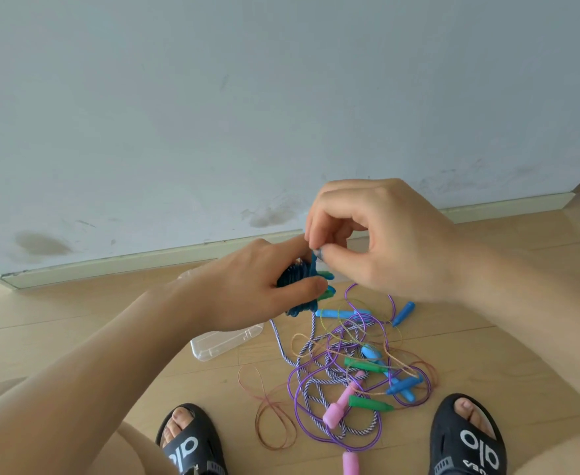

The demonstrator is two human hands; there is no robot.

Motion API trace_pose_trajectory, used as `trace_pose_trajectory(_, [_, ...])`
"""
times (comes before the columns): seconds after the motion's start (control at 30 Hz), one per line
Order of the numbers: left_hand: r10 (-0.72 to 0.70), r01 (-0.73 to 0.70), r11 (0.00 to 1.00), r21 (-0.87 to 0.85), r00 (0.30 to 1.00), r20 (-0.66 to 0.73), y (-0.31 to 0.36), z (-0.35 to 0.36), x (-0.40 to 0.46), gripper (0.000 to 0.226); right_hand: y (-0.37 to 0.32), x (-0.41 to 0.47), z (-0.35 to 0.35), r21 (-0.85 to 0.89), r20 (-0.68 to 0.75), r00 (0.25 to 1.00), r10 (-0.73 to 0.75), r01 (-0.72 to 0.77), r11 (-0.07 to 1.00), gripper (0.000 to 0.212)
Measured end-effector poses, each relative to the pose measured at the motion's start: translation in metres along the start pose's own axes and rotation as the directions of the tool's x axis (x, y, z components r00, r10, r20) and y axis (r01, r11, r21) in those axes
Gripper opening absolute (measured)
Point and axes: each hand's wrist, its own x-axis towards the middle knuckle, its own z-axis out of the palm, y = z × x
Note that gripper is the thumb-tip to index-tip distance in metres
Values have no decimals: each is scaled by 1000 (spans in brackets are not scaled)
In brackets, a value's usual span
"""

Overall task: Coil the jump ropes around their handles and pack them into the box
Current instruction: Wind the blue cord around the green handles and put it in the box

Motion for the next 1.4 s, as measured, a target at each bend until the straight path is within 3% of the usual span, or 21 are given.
trace_pose_trajectory(0.17, [-11,8,991,-131,1000,-22,4,-4,-2,18,11,-1,-10,-54,53,996,69,-66,996,18])
trace_pose_trajectory(0.37, [-33,15,954,-299,998,-53,6,-10,-3,17,12,-5,-7,269,15,964,265,-259,928,13])
trace_pose_trajectory(0.6, [-52,30,915,-403,998,-44,6,-6,-1,22,10,-10,7,391,-125,937,326,-256,884,12])
trace_pose_trajectory(0.77, [-95,57,859,-508,994,-48,5,-5,0,20,13,-11,11,524,-100,900,425,-315,791,12])
trace_pose_trajectory(1.13, [-95,57,884,-464,994,-59,7,-4,-3,15,15,-12,19,501,-98,884,458,-354,790,11])
trace_pose_trajectory(1.4, [-65,-24,897,-442,981,-185,18,-5,-3,10,12,-12,19,671,-16,832,555,-403,623,10])
